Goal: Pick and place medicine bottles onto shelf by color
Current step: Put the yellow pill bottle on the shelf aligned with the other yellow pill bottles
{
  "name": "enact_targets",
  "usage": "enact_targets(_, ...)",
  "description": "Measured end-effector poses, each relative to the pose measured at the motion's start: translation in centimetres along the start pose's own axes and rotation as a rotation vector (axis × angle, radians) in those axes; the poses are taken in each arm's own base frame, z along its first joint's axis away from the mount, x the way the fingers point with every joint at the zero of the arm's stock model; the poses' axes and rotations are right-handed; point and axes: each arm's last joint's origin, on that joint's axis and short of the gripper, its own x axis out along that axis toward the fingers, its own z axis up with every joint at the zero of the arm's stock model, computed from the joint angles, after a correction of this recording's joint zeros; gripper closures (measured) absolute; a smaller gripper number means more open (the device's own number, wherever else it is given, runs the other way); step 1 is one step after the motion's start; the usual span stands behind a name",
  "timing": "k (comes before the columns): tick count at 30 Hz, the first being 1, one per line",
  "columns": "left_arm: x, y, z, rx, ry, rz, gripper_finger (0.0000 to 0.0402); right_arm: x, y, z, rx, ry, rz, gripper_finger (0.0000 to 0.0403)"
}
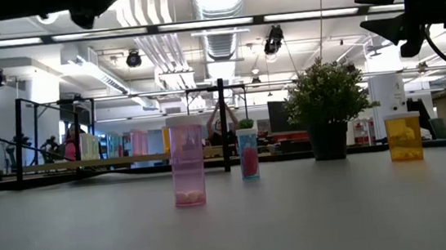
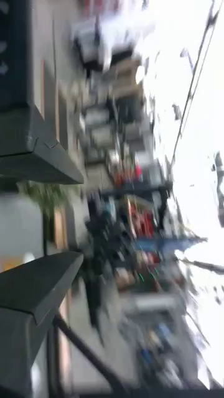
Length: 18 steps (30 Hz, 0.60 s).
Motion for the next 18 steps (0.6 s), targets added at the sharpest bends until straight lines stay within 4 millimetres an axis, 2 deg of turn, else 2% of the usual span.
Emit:
enact_targets(5, 2.5, -1.6, -0.4, -0.297, 0.043, -0.109, 0.0228, 0.0, 0.0, 0.0, 0.0, 0.0, 0.0, 0.0142)
enact_targets(8, 4.0, -2.3, 0.2, -0.507, 0.042, -0.183, 0.0228, 0.0, 0.0, 0.0, 0.0, 0.0, 0.0, 0.0142)
enact_targets(11, 5.6, -3.5, -0.2, -0.73, 0.122, -0.23, 0.0228, 0.0, 0.0, 0.0, 0.0, 0.0, 0.0, 0.0142)
enact_targets(14, 6.9, -5.2, -0.5, -0.914, 0.206, -0.265, 0.0228, 0.0, 0.0, 0.0, 0.0, 0.0, -0.001, 0.0142)
enact_targets(18, 7.6, -8.3, -0.3, -1.064, 0.284, -0.344, 0.0228, 0.0, 0.0, 0.0, 0.0, 0.0, 0.0, 0.0142)
